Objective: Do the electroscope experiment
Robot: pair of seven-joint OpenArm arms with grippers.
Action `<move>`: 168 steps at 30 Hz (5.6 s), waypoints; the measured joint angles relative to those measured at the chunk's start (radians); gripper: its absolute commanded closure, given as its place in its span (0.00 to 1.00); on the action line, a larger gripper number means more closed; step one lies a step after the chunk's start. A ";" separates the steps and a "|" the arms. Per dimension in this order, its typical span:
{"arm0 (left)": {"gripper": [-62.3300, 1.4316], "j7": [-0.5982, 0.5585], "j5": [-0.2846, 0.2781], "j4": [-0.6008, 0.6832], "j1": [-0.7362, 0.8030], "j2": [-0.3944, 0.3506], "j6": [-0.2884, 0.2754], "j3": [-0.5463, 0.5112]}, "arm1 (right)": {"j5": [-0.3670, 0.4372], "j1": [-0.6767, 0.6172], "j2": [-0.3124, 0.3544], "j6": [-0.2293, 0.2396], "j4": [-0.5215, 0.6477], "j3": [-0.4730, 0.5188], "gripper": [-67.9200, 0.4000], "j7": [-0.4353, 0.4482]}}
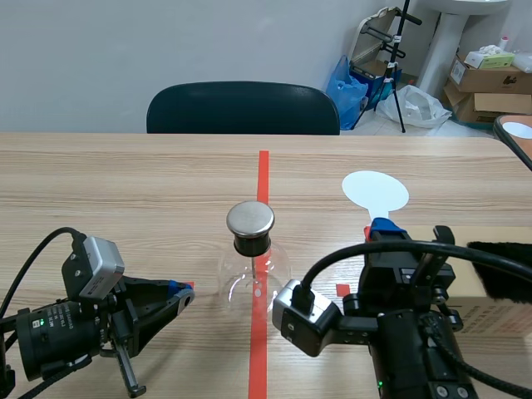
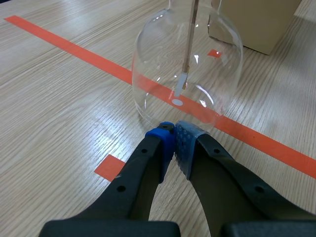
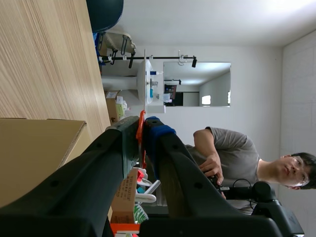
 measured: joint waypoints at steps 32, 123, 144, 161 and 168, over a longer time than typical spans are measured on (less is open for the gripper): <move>0.93 -0.001 0.000 0.000 0.000 0.000 0.000 0.000 | 0.000 0.000 0.000 0.000 0.000 0.000 0.97 0.000; 0.93 -0.001 0.000 0.000 0.000 0.000 0.000 0.000 | 0.000 0.000 0.000 0.000 0.000 0.000 0.97 0.000; 0.93 -0.045 -0.008 0.000 0.000 0.000 0.000 0.000 | 0.000 -0.172 -0.003 -0.032 0.132 0.183 0.97 0.162; 0.93 -0.061 -0.008 0.000 0.000 0.000 -0.002 0.000 | 0.048 -0.272 -0.045 -0.136 0.152 0.402 0.97 0.422; 0.93 -0.080 -0.008 0.007 0.016 -0.019 -0.012 0.000 | 0.062 -0.308 -0.146 -0.136 0.152 0.520 0.97 0.560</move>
